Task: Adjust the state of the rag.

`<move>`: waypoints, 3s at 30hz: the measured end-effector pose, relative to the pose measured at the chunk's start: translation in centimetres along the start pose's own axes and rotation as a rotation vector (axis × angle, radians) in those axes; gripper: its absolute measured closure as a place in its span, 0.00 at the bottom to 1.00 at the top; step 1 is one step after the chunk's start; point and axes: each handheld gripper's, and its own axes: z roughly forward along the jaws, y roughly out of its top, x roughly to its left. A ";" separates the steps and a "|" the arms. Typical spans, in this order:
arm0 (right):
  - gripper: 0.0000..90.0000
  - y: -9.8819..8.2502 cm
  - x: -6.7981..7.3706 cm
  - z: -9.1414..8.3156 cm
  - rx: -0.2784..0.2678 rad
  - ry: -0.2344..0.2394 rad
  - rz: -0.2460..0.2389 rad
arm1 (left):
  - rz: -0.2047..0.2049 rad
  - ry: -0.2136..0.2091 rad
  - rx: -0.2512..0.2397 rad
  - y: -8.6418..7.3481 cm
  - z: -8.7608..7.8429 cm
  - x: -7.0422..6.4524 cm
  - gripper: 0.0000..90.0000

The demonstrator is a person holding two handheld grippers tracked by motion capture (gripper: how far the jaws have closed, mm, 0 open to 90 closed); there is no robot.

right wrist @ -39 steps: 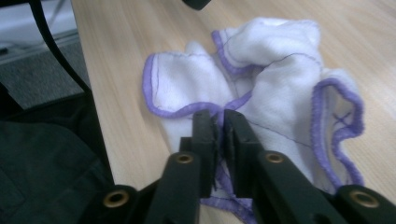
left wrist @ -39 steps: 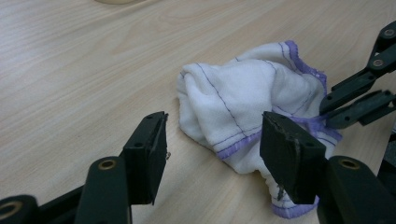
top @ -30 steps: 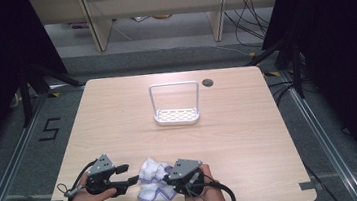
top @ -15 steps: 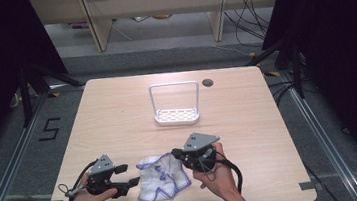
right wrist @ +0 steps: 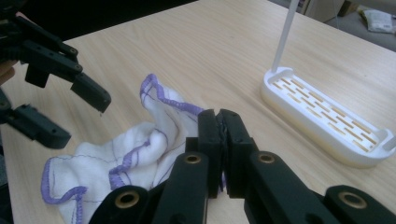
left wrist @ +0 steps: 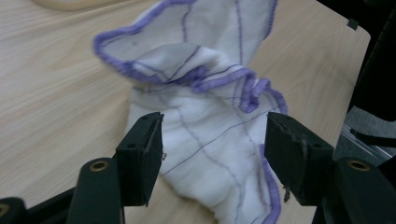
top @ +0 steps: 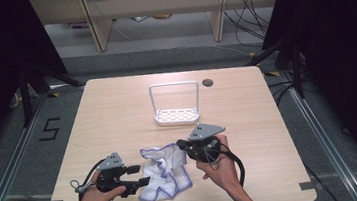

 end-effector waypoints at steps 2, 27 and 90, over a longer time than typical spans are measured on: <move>0.98 -0.1 -0.2 0.0 -0.004 -0.016 0.012 | 0.011 -0.006 0.011 0.4 0.7 -0.4 0.43; 0.98 -0.6 -0.7 -0.1 0.009 0.005 0.024 | 0.151 0.108 0.038 2.4 4.5 -1.3 0.96; 0.65 -3.2 -11.2 1.1 0.274 -0.310 0.134 | 0.084 0.170 0.208 6.0 2.4 9.2 0.53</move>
